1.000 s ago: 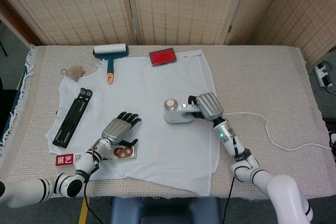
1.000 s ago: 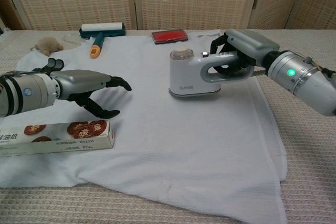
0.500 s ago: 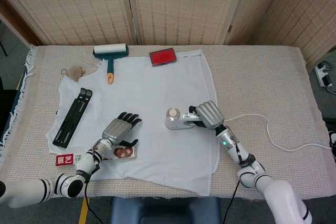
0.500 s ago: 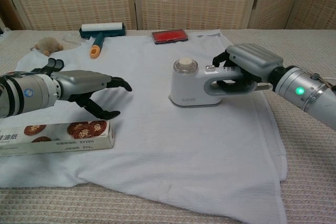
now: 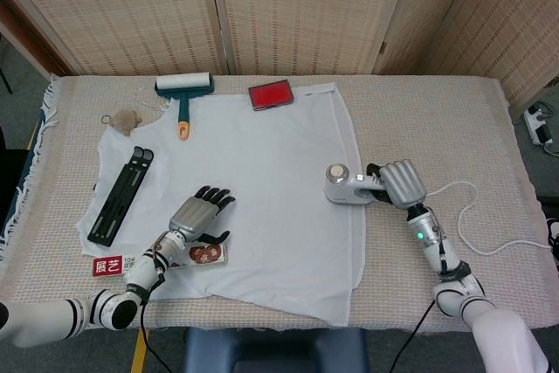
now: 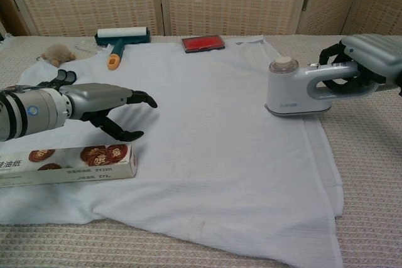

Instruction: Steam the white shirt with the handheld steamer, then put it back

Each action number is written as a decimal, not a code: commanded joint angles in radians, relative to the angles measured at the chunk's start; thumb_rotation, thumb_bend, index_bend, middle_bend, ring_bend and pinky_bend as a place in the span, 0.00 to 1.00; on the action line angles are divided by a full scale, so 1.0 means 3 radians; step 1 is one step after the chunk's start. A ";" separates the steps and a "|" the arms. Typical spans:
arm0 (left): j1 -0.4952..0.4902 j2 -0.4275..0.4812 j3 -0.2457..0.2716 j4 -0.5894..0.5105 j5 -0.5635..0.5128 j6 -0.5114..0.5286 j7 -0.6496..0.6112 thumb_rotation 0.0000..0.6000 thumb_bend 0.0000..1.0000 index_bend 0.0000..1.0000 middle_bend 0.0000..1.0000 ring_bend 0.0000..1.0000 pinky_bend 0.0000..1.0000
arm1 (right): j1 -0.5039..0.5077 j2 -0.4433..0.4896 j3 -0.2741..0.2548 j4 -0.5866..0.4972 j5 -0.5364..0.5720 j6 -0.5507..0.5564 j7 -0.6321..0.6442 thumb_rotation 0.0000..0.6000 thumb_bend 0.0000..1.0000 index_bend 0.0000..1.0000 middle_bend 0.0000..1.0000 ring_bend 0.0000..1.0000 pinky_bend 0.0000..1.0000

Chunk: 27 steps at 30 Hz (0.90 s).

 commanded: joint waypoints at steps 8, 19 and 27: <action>0.0176 0.0182 -0.0102 -0.0237 0.0361 0.0328 -0.0344 0.54 0.42 0.15 0.07 0.00 0.00 | -0.0271 0.0150 0.0157 -0.0100 0.0239 -0.0018 0.0069 1.00 0.91 0.88 0.87 0.80 0.96; 0.0357 0.0411 -0.0119 -0.0447 0.0565 0.0569 -0.0506 0.54 0.41 0.15 0.07 0.00 0.00 | -0.0400 0.0118 0.0281 0.0100 0.0440 -0.0317 0.0274 1.00 0.62 0.53 0.60 0.50 0.64; 0.0484 0.0565 -0.0174 -0.0504 0.0510 0.0665 -0.0619 0.53 0.38 0.15 0.07 0.00 0.00 | -0.0530 0.0532 0.0253 -0.0450 0.0446 -0.0423 0.0144 0.98 0.00 0.00 0.02 0.00 0.12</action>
